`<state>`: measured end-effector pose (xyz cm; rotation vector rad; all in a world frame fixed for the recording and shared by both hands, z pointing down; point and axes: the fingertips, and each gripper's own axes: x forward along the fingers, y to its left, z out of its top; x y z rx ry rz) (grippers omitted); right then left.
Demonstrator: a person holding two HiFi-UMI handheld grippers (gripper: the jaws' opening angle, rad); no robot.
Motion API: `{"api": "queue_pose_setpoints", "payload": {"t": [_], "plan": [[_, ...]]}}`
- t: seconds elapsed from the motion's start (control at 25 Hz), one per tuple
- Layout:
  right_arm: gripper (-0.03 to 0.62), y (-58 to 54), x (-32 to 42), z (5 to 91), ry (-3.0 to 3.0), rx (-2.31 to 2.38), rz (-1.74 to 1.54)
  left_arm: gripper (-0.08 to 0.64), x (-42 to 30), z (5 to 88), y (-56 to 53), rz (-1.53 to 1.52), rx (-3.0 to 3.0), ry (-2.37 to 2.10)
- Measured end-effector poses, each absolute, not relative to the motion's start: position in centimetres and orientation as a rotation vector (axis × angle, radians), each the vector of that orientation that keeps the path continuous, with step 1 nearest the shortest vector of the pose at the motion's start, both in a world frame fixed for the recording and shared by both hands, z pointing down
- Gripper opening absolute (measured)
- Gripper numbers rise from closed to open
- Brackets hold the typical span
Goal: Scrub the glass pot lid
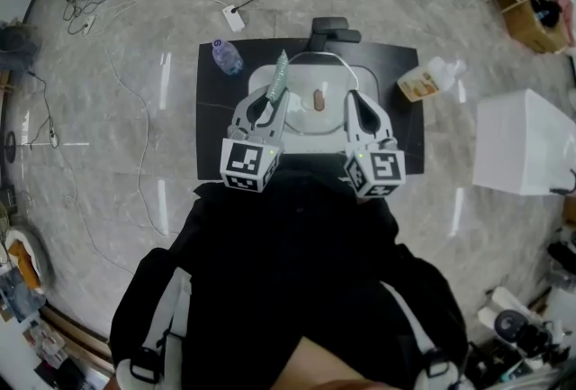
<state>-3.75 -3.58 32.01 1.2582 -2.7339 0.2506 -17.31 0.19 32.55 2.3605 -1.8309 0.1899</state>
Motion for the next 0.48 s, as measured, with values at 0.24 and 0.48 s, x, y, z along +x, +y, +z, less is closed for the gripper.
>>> {"api": "queue_pose_setpoints", "payload": {"t": [0.24, 0.48], "plan": [[0.0, -3.7, -4.1, 32.0, -2.744, 1.246, 0.249, 0.055, -17.1, 31.4, 0.3, 0.221, 2.393, -1.9], [0.0, -3.7, -4.1, 32.4, -2.74, 1.254, 0.261, 0.055, -16.7, 31.3, 0.6, 0.229, 2.423, -1.89]]}}
